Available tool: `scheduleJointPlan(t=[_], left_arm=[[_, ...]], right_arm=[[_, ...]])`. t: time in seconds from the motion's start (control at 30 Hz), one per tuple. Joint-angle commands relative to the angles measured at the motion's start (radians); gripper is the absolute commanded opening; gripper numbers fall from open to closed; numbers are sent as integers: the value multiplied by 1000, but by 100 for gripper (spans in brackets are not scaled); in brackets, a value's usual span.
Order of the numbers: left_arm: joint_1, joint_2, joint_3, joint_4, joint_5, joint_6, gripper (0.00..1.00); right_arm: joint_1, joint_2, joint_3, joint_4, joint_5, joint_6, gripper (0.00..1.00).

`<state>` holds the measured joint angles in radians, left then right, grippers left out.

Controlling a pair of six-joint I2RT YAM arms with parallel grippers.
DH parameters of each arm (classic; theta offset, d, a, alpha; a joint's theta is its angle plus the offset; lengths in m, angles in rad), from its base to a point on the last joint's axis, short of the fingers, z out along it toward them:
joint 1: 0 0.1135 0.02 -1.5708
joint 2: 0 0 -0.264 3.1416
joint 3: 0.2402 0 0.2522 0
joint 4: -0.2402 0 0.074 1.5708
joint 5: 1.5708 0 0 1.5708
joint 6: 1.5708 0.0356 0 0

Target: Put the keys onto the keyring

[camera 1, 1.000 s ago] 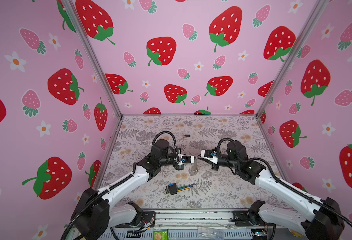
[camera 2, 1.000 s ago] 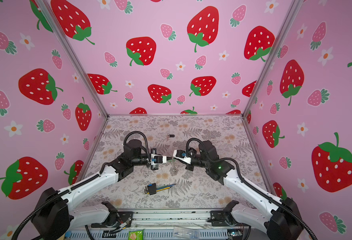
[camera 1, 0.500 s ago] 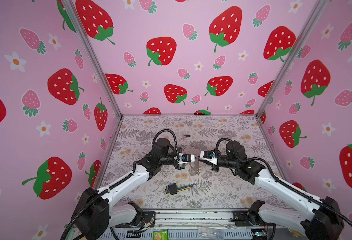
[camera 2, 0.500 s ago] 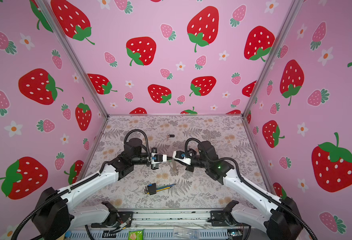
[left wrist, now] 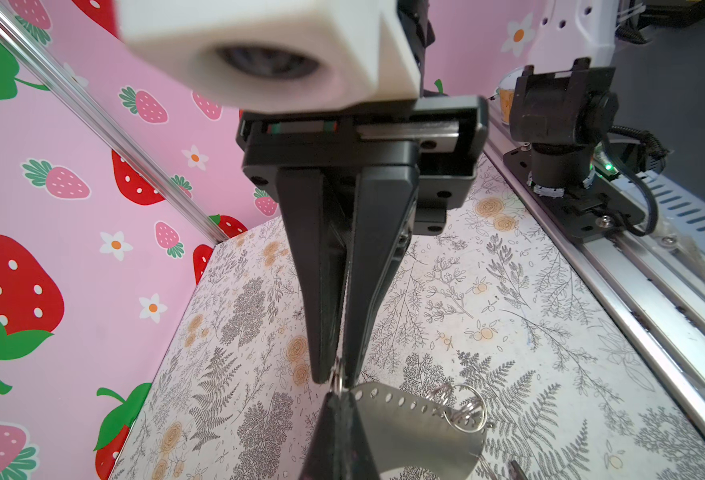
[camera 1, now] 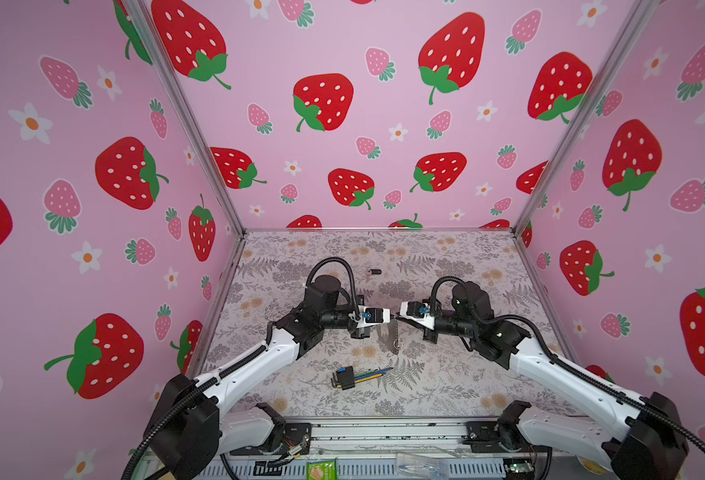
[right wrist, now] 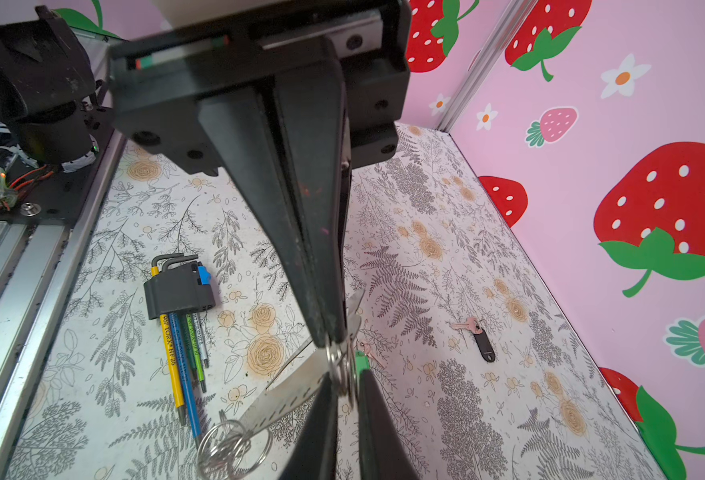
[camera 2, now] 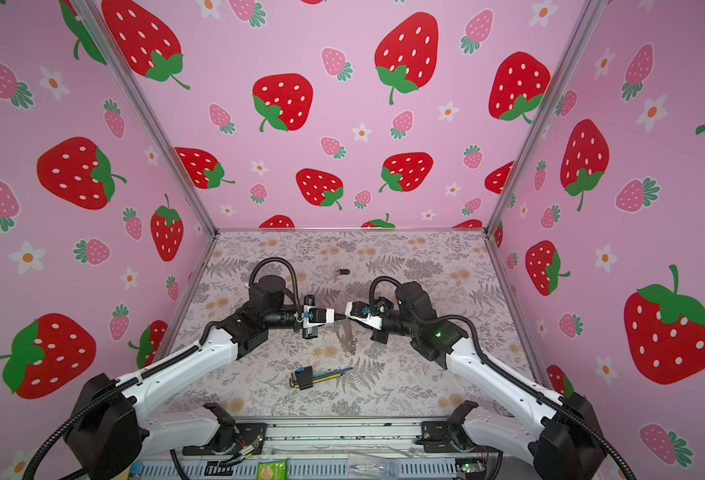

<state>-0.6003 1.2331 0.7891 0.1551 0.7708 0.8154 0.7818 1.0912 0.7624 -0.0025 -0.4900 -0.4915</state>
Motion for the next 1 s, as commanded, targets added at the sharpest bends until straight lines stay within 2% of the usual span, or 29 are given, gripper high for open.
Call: scheduleJointPlan(t=[0.0,0.2,0.4,0.57,0.7,0.83,0.97], left_arm=[[-3,5,50,-8,38,24,0],[-3,10,56,-17,36,19,0],[-2,11,58,-20,36,18,0],[3,5,49,-4,36,6,0],[33,2,36,53,96,-83,0],[73,31,51,68,214,-171,0],[84,56,63,70,272,-207,0]], right_arm=[[7,-10,12,15,-5,-5,13],[6,-13,6,27,-25,3,12],[7,-5,6,33,-31,10,17],[7,-37,-10,27,23,10,22],[7,-94,-53,11,76,29,22],[7,-159,-103,21,66,90,21],[7,-174,-119,26,27,132,19]])
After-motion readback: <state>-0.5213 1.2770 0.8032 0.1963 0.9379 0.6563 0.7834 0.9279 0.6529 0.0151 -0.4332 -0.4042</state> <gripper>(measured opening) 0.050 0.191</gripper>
